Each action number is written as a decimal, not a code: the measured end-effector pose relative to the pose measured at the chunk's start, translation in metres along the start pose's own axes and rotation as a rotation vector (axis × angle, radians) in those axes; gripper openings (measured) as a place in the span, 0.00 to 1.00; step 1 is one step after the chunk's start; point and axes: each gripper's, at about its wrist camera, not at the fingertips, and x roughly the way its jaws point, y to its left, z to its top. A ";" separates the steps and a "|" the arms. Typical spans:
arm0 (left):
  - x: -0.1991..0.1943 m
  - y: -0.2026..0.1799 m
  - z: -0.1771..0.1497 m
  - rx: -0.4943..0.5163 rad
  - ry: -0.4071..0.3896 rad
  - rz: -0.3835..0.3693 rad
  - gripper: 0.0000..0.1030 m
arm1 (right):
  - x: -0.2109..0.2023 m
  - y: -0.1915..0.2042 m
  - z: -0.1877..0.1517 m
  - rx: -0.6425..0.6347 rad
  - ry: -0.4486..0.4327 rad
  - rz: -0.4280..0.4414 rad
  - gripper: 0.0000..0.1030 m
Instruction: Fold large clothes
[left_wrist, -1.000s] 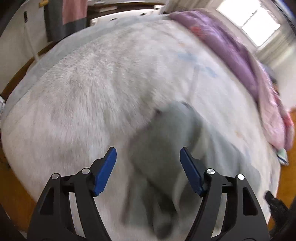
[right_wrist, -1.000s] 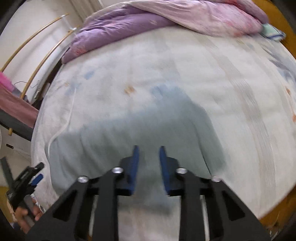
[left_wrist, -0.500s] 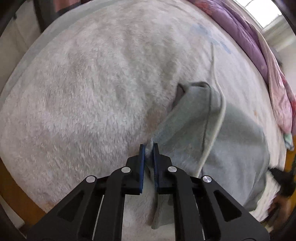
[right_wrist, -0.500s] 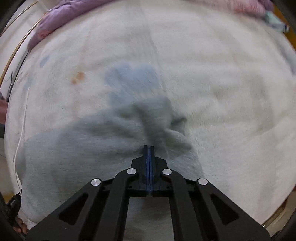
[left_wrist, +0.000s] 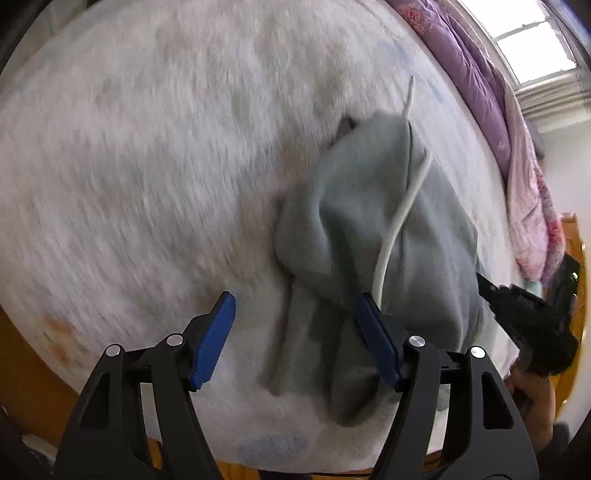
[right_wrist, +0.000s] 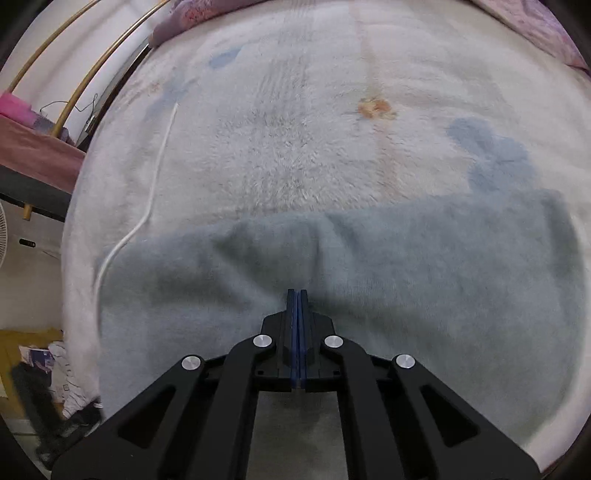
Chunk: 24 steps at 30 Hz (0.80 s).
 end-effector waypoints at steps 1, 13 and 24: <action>0.003 0.001 -0.004 -0.018 0.007 -0.022 0.67 | -0.006 0.002 -0.008 -0.004 0.002 -0.006 0.00; 0.022 -0.027 -0.006 0.020 0.036 0.030 0.35 | 0.006 -0.011 -0.066 -0.015 -0.005 -0.015 0.07; -0.014 -0.049 0.018 -0.034 0.048 -0.186 0.03 | -0.044 0.093 -0.118 -0.538 -0.230 0.087 0.79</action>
